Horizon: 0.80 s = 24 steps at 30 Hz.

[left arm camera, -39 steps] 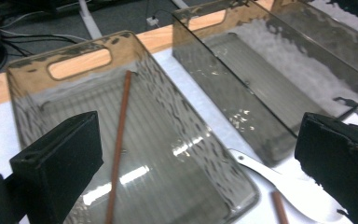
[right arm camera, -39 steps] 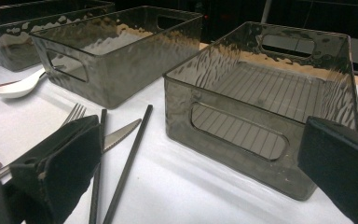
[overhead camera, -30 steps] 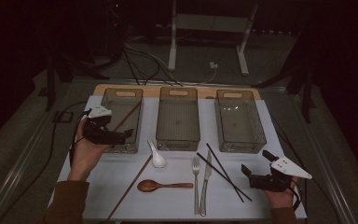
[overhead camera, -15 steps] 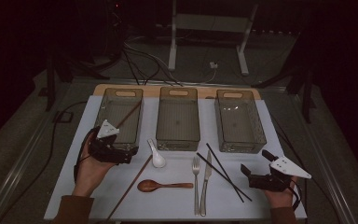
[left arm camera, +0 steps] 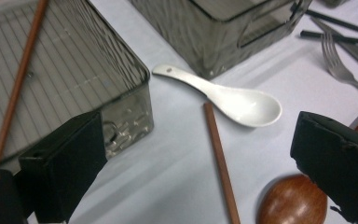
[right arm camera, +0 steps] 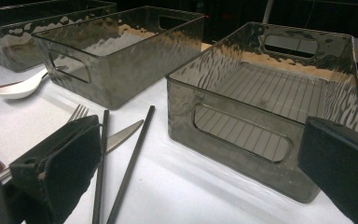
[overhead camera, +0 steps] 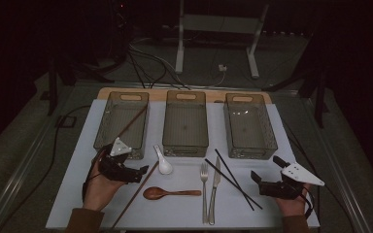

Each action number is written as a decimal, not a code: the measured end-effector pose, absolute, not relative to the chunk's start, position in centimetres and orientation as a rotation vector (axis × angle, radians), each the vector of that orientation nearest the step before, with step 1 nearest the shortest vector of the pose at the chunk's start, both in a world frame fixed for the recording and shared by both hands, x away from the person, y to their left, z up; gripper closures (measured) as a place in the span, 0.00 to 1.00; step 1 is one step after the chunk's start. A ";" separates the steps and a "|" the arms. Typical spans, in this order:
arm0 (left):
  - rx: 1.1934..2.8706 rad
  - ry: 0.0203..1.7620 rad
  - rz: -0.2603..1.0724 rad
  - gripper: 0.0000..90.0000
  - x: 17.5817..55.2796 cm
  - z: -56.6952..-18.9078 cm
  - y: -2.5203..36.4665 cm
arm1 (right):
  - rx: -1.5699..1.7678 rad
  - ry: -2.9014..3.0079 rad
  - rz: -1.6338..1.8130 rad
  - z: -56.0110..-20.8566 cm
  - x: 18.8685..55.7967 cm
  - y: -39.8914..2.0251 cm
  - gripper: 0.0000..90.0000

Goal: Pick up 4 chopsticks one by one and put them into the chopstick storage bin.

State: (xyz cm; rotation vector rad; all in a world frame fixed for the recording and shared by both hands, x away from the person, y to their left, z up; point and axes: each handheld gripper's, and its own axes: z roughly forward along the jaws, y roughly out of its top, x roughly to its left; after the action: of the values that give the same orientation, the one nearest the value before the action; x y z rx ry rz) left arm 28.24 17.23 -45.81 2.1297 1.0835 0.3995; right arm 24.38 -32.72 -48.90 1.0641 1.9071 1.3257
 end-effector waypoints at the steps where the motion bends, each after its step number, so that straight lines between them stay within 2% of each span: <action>1: 2.140 1.087 0.391 0.06 28.2 -46.0 17.2 | 1.065 1.907 1.326 -48.9 24.4 -32.7 0.00; 20: 2.319 1.143 0.281 0.20 27.2 -49.4 16.1 | 1.064 1.909 1.327 -48.9 24.4 -32.7 0.00; 24: 2.341 1.164 0.293 0.29 27.1 -49.9 15.7 | 1.064 1.910 1.325 -49.0 24.4 -32.6 0.00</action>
State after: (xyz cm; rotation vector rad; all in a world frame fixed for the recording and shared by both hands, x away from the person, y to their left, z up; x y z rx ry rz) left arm 27.05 15.74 -49.93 2.3411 1.1642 0.2934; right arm 24.43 -32.65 -48.97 1.0635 1.9105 1.3252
